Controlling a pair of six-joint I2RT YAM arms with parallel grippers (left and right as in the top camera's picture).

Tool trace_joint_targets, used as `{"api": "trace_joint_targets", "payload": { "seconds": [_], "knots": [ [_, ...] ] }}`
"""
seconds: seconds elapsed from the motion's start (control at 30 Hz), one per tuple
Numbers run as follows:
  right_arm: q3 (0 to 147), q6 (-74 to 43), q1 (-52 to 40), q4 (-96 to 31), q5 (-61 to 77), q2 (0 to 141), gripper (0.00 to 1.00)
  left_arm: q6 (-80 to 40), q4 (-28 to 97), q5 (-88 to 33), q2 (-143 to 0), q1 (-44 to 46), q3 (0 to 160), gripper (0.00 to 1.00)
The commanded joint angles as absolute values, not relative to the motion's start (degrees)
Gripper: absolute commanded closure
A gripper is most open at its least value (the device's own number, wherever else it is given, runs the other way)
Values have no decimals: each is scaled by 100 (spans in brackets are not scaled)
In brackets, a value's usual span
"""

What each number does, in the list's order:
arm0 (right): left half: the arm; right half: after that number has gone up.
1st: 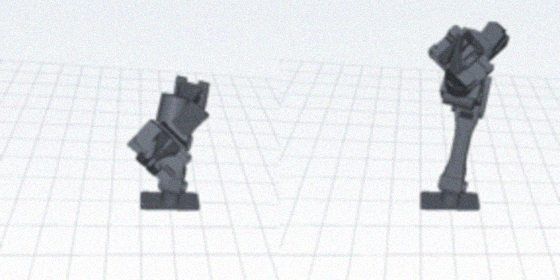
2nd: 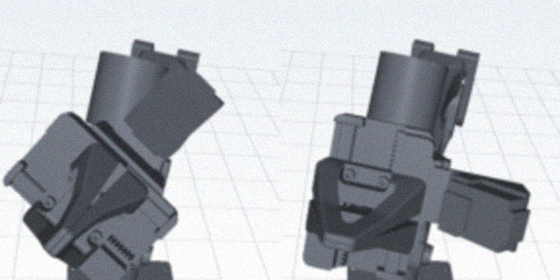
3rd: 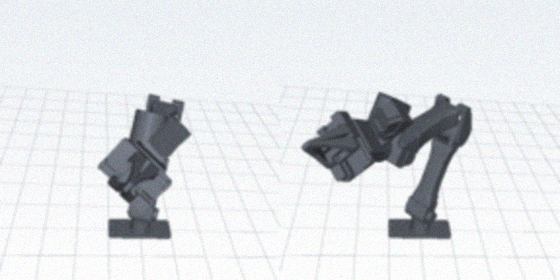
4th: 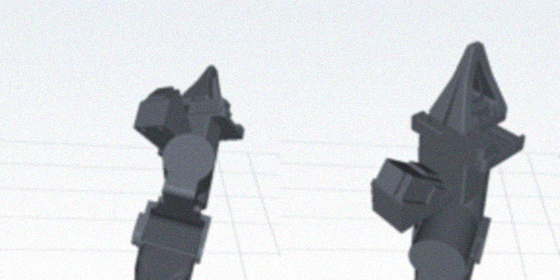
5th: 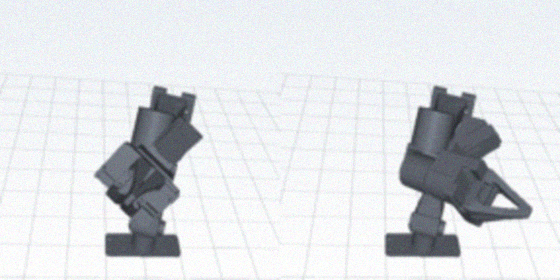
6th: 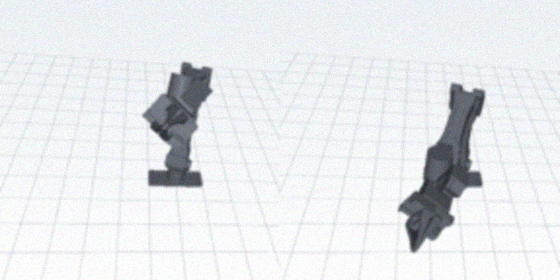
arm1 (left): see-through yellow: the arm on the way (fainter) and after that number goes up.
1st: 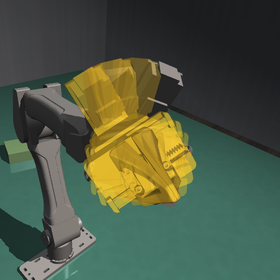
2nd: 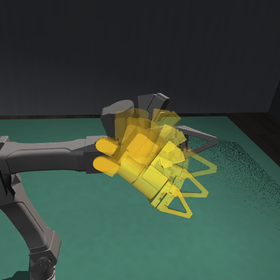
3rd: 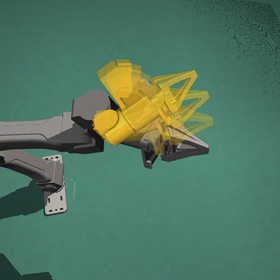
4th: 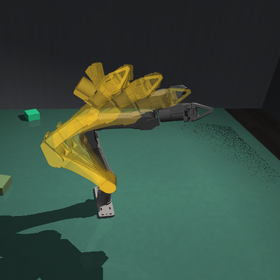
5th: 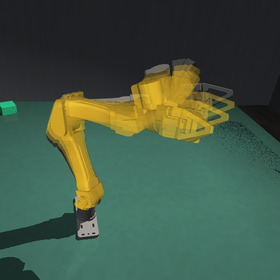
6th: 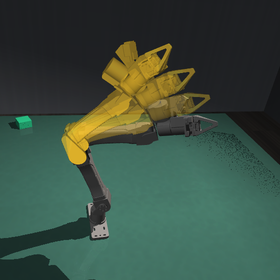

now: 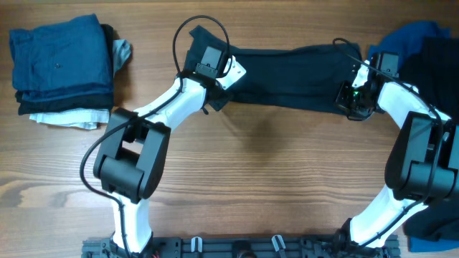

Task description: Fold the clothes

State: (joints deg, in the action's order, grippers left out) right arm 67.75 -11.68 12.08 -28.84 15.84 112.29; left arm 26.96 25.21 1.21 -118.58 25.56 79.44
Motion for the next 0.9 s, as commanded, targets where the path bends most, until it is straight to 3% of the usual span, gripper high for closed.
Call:
{"api": "trace_joint_targets", "payload": {
  "seconds": [0.0, 0.13, 0.23, 0.3, 0.87],
  "knots": [
    [6737, -1219, 1194, -2858, 1503, 11306, 93, 2832, 2550, 384, -12184, 2552, 7948, 50],
    [6737, -1216, 1194, -2856, 1503, 11306, 93, 2832, 2499, 779, -12154, 2552, 7953, 55],
    [6737, -1216, 1194, -2851, 1485, 11306, 93, 2832, 2499, 974, -12027, 2552, 7953, 71],
    [6737, -1216, 1194, -2847, 1485, 11306, 93, 2832, 2467, 974, -11966, 2552, 7953, 75],
    [6737, -1216, 1194, -2845, 1485, 11306, 93, 2827, 2456, 969, -11611, 2552, 7953, 67]
  ]
}}
